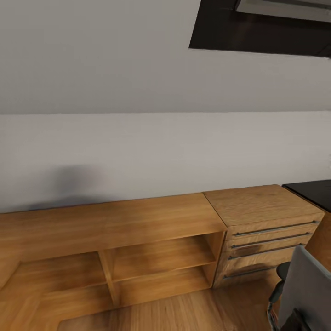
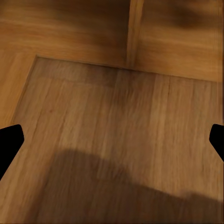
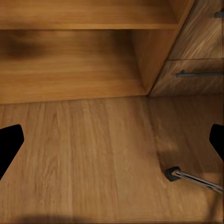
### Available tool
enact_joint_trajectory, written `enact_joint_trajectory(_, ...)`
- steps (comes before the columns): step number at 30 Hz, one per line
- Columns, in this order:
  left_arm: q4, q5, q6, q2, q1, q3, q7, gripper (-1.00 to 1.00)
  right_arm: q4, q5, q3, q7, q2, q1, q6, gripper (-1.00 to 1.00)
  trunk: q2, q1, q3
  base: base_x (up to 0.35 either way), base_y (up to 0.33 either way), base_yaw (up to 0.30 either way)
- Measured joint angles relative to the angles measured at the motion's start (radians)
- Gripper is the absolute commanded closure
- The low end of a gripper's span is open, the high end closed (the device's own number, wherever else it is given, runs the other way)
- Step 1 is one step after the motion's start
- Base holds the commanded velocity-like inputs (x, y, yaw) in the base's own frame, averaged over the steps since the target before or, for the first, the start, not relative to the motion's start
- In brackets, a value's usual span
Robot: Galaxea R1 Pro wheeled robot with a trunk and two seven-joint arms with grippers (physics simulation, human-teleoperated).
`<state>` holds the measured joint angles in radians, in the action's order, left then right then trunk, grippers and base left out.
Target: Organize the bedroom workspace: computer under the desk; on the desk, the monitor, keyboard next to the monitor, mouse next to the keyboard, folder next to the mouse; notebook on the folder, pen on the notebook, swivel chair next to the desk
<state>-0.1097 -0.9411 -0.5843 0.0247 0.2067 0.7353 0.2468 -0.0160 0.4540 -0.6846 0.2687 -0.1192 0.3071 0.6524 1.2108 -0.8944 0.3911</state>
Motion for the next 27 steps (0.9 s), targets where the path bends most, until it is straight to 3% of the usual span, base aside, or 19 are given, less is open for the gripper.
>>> enact_joint_trajectory(15,0.000,0.000,0.000,0.000,0.000,0.000,0.000,-1.00,0.000,0.000,0.001,0.001,0.000,0.000,0.000,-1.00,0.000,0.000,0.015,0.006,0.014,-0.205)
enact_joint_trajectory(27,0.008,0.000,-0.002,0.002,0.000,0.000,-0.001,-1.00,-0.001,0.000,0.001,-0.002,0.000,0.000,0.000,-1.00,0.000,0.000,0.023,0.099,0.298,-0.257)
